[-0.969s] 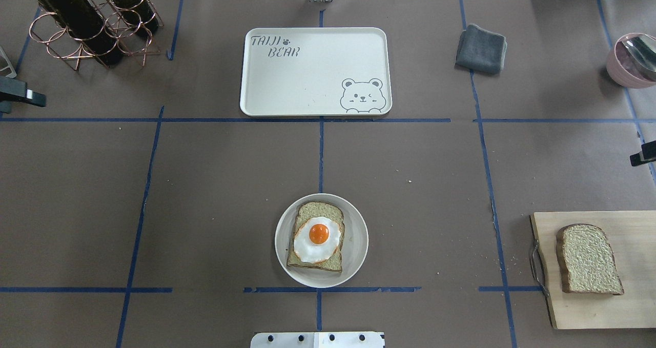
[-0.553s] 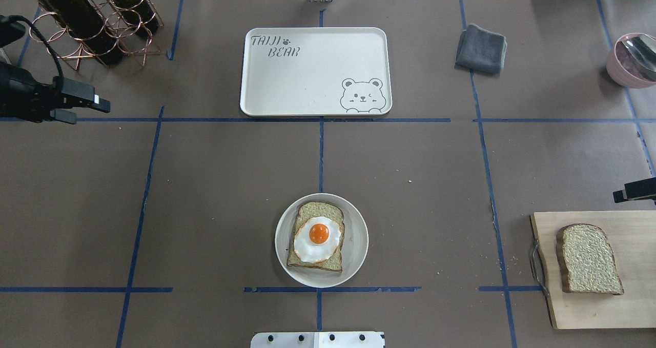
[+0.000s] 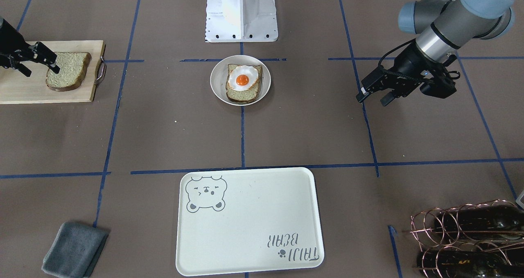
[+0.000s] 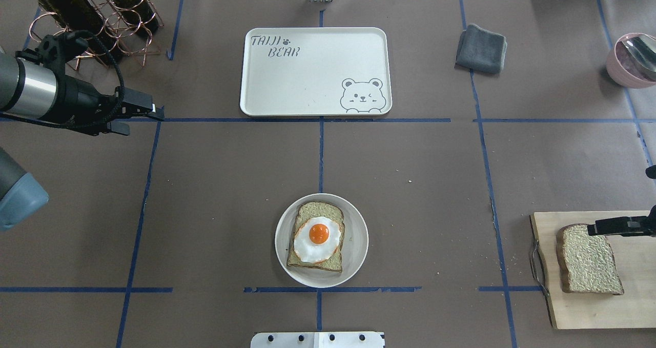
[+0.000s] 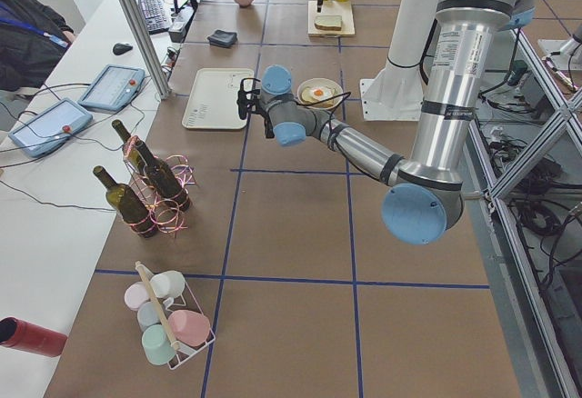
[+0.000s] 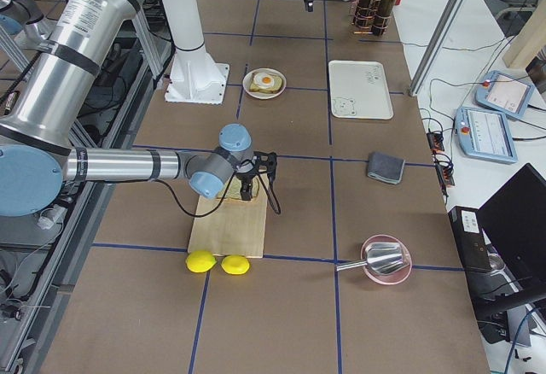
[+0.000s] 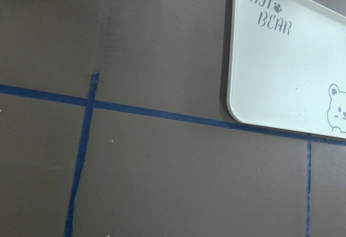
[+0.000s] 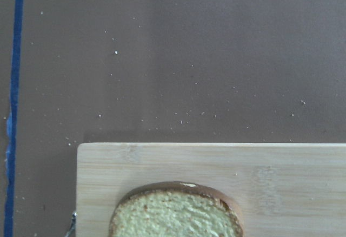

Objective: Make sandwich and place on tray
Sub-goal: 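Lower the right gripper to the bread slice while the left arm moves toward the tray, then grasp the bread slice on the cutting board with the right gripper, then lift the bread slice and carry it over the egg toast plate, then lower the bread onto the egg toast, open the right gripper, withdraw, then grasp the plate rim with the left gripper while the right arm retreats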

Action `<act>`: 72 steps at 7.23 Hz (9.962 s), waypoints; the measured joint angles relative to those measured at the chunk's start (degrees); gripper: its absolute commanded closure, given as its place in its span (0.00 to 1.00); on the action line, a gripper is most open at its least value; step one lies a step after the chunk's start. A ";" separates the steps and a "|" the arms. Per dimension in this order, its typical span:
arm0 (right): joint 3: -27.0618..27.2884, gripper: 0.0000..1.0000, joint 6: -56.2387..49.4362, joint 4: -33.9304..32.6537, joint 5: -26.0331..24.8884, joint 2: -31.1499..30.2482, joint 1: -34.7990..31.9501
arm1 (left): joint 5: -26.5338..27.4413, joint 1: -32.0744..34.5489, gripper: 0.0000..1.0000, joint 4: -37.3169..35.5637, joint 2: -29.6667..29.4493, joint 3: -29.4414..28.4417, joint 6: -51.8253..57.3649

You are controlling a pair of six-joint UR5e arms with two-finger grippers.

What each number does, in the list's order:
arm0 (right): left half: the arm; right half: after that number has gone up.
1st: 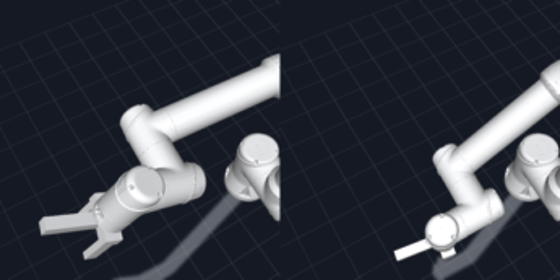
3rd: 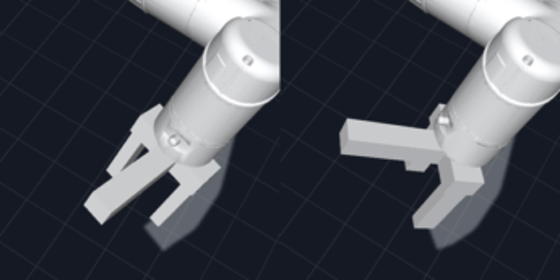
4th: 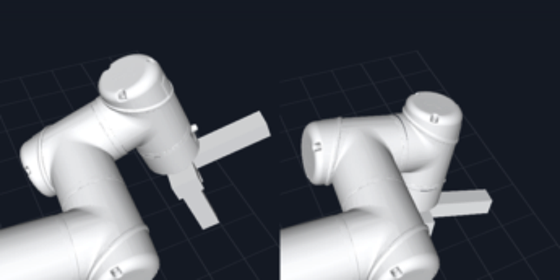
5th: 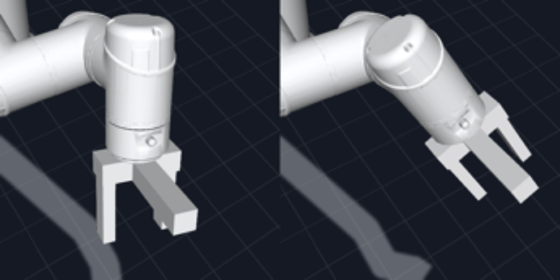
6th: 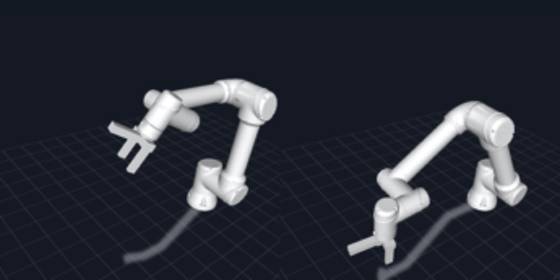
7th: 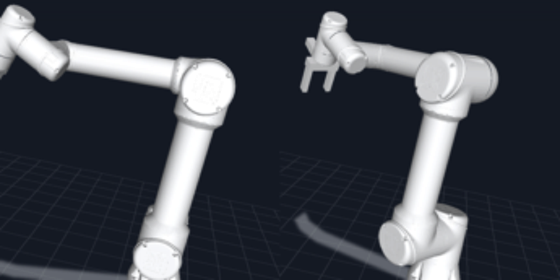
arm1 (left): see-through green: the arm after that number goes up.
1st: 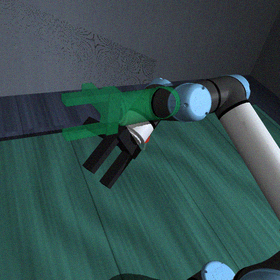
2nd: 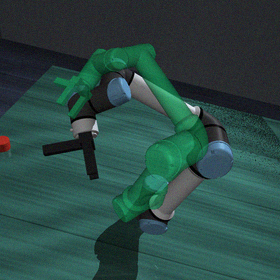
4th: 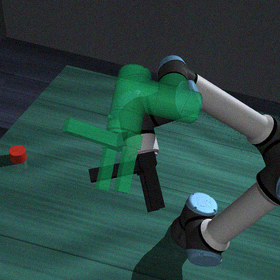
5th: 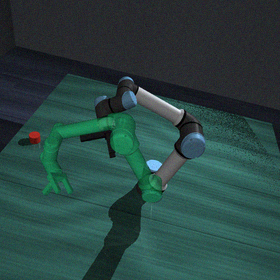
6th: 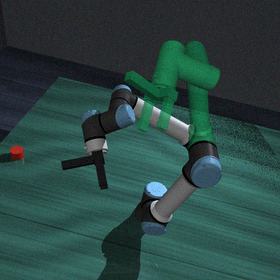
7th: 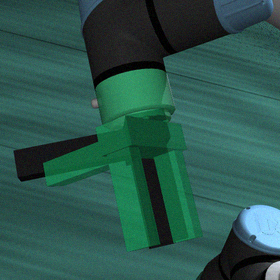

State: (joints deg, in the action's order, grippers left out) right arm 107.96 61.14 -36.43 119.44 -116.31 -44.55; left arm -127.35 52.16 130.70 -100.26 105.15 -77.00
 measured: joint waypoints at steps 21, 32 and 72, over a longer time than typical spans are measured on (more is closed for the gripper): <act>5.72 1.00 6.67 4.71 1.97 1.50 4.98 | 0.58 -0.37 0.00 -0.09 -0.90 -0.76 -0.43; -2.62 1.00 29.38 -3.28 -14.42 43.86 22.76 | 1.83 -0.97 0.00 -0.09 -0.81 -1.50 -1.11; 13.20 0.00 4.24 -55.34 -0.37 43.80 2.79 | 22.56 -31.62 1.00 -17.68 -17.15 2.83 -14.86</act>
State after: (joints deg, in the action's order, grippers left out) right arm 121.16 65.38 -91.77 119.07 -72.52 -41.76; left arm -104.79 20.54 113.01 -117.42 107.97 -91.86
